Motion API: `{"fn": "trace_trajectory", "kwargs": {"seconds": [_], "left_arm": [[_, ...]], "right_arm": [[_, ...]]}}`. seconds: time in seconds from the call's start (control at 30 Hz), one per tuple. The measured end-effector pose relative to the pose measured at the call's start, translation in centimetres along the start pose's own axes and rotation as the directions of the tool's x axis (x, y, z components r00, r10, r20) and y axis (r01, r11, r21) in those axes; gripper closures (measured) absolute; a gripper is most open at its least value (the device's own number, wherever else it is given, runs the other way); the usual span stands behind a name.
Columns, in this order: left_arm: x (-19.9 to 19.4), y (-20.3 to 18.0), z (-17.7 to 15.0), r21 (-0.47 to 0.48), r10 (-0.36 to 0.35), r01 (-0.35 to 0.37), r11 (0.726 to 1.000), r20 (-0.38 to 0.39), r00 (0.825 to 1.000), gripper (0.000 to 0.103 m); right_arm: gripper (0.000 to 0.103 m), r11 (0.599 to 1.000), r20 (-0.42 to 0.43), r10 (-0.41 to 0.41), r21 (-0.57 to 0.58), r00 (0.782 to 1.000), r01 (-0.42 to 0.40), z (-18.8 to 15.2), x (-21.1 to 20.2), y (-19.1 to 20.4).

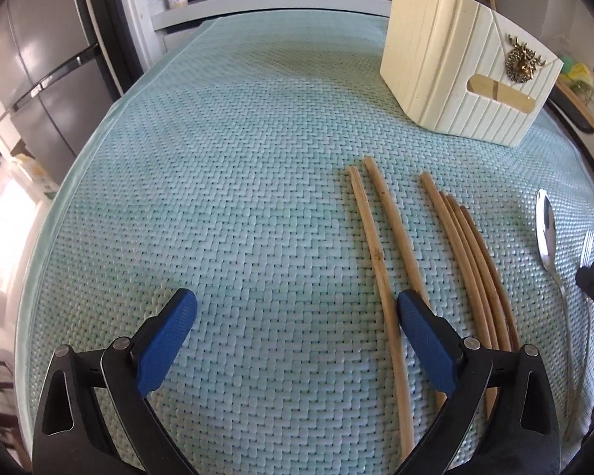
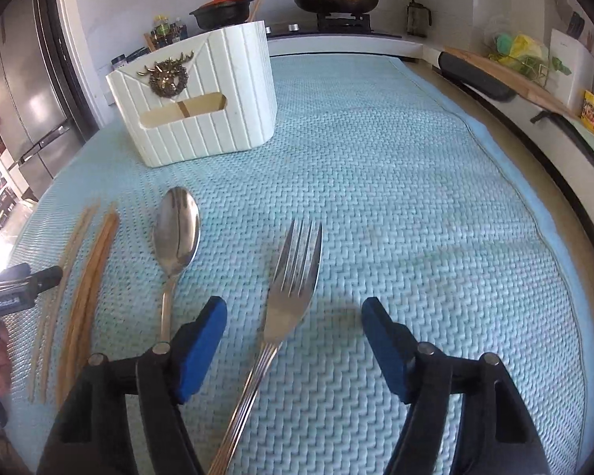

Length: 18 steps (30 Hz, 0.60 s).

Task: Organize utensils
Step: 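Grasp another wooden chopstick with the left gripper while the right gripper grasps the steel fork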

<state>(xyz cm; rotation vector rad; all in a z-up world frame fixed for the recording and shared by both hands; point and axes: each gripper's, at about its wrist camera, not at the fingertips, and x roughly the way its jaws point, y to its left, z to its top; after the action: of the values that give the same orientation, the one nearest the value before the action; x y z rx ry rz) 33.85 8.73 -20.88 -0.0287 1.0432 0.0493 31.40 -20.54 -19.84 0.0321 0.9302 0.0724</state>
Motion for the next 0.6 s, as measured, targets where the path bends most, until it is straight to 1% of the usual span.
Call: {"fn": "trace_trajectory", "kwargs": {"seconds": [0.03,0.07,0.13,0.2,0.23,0.27,0.3,0.37,0.4,0.43,0.5,0.53,0.6], "left_arm": [[0.1,0.0,0.3,0.002,-0.006,0.006,1.0,-0.003,1.0,0.009],[0.2,0.0,0.6,0.008,-0.009,0.009,1.0,-0.008,1.0,0.01],[0.4,0.0,1.3,0.018,-0.02,0.02,1.0,-0.021,1.0,0.019],[0.5,0.0,1.8,0.021,-0.03,0.031,0.999,-0.042,0.999,0.023],[0.6,0.0,2.1,0.022,-0.036,0.037,0.999,-0.051,0.998,0.026],[0.7,-0.1,2.4,0.03,-0.041,0.043,0.999,-0.057,0.998,0.028],[0.8,-0.4,2.6,0.043,-0.042,0.045,0.998,-0.063,0.997,0.03],[0.9,-0.9,2.9,0.071,-0.05,0.054,0.996,-0.067,0.997,0.041],[0.8,-1.3,3.0,0.08,-0.058,0.063,0.995,-0.065,0.996,0.056],[0.7,-1.6,3.1,0.088,-0.065,0.07,0.994,-0.064,0.996,0.075],[0.6,-2.1,3.2,0.098,-0.082,0.088,0.991,-0.061,0.995,0.095],[0.6,-2.2,3.1,0.098,-0.08,0.085,0.992,-0.053,0.995,0.097],[0.5,-2.3,3.0,0.092,-0.086,0.089,0.992,-0.033,0.996,0.098]], "right_arm": [[0.034,1.0,0.002,-0.014,-0.006,1.0,0.014,0.5,0.3,0.3],[0.037,1.0,-0.001,-0.022,-0.013,1.0,0.022,0.8,0.6,0.6],[0.04,0.998,-0.003,-0.053,-0.036,0.999,0.053,1.2,0.9,1.4],[0.049,0.996,-0.001,-0.075,-0.055,0.997,0.074,1.5,1.1,2.1],[0.051,0.996,-0.002,-0.074,-0.054,0.997,0.074,1.7,1.2,2.2],[0.055,0.996,-0.002,-0.079,-0.051,0.997,0.079,1.8,1.2,2.2],[0.061,0.996,-0.004,-0.081,-0.046,0.997,0.081,1.9,1.3,2.2],[0.066,0.996,-0.001,-0.082,-0.031,0.997,0.082,2.2,1.2,1.9],[0.075,0.997,0.002,-0.077,-0.027,0.997,0.077,2.2,1.3,1.7],[0.078,0.998,0.001,-0.065,-0.023,0.998,0.065,2.3,1.4,1.5],[0.079,0.999,0.004,-0.049,-0.021,0.999,0.049,2.6,1.4,1.3],[0.079,0.999,0.006,-0.033,-0.019,0.999,0.033,2.6,1.4,1.2],[0.079,1.0,0.014,0.003,-0.008,1.0,-0.003,2.8,1.3,0.7]]}}
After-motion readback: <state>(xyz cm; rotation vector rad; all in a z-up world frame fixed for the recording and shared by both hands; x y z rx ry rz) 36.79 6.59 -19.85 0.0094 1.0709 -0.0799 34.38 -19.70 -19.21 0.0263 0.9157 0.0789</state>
